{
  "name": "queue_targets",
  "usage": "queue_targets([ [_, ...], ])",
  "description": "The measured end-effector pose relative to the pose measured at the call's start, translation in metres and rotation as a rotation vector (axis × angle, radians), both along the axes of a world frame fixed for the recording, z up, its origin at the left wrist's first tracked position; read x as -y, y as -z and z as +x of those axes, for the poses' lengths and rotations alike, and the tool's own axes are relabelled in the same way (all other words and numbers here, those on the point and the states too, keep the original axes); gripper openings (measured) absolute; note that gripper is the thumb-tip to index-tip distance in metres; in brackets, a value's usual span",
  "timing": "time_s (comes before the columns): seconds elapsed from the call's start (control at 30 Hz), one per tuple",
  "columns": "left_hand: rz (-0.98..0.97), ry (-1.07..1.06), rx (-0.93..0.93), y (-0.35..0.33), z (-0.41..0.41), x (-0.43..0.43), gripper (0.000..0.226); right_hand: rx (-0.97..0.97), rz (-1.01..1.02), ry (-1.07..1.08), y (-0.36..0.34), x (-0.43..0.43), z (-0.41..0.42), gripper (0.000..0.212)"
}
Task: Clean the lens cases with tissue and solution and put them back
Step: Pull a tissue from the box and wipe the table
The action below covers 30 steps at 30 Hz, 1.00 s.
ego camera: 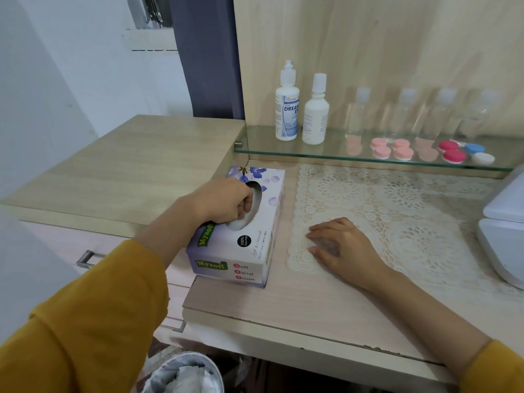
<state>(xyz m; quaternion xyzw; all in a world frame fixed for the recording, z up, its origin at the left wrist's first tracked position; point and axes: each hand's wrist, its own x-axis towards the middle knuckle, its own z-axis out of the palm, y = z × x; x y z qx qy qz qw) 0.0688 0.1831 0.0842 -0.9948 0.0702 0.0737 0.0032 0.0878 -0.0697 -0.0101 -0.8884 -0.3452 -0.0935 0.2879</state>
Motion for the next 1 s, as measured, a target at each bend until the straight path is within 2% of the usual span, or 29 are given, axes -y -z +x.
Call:
queue_targets([
  [0.1, 0.02, 0.017, 0.024, 0.001, 0.0, 0.0, 0.025, -0.011, 0.0, 0.002, -0.001, 0.0, 0.0, 0.024],
  [0.2, 0.218, 0.108, 0.011, -0.001, -0.001, 0.003, 0.031, -0.011, -0.001, 0.001, -0.001, 0.0, 0.001, 0.025],
  [0.27, 0.265, 0.122, -0.03, -0.002, -0.001, 0.003, 0.031, -0.009, -0.005, 0.003, 0.0, 0.0, 0.0, 0.025],
  [0.37, 0.212, 0.105, 0.009, -0.002, -0.001, 0.004, 0.017, -0.002, -0.005, 0.002, 0.0, 0.0, 0.001, 0.025],
  [0.5, 0.153, 0.097, 0.026, 0.0, -0.002, 0.002, 0.024, 0.001, -0.009, 0.002, 0.0, 0.0, 0.002, 0.025],
  [0.67, -0.125, 0.036, 0.073, -0.007, -0.001, 0.002, 0.003, -0.012, -0.03, 0.007, -0.002, 0.0, 0.001, 0.026],
  [0.83, -0.266, -0.016, 0.207, -0.031, -0.002, -0.004, 0.007, -0.055, -0.058, -0.002, -0.006, 0.001, 0.0, 0.027],
  [1.0, -0.356, 0.012, 0.3, -0.061, -0.007, 0.004, 0.003, -0.116, 0.053, 0.012, -0.024, 0.009, -0.002, 0.022],
])
